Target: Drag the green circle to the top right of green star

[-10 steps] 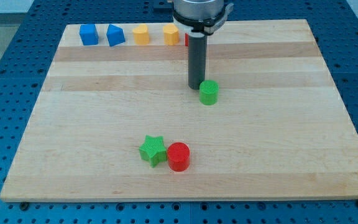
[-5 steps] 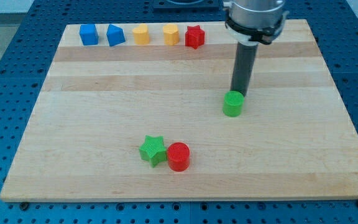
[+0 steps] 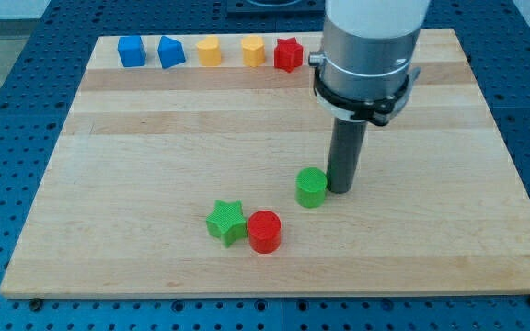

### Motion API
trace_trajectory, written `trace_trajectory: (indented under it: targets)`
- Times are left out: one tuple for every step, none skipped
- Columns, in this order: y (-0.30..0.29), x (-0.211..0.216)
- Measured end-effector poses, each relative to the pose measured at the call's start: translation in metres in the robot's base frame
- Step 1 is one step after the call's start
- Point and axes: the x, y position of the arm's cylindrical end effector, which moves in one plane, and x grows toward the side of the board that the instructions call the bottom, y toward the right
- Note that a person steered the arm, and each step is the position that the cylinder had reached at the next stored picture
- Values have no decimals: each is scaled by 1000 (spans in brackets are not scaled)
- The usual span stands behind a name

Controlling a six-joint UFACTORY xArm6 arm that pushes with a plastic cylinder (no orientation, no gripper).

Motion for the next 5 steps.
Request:
trace_trajectory:
  targets:
    - [-18, 0]
    - [-35, 0]
    - [-50, 0]
    - [-59, 7]
    - [-67, 20]
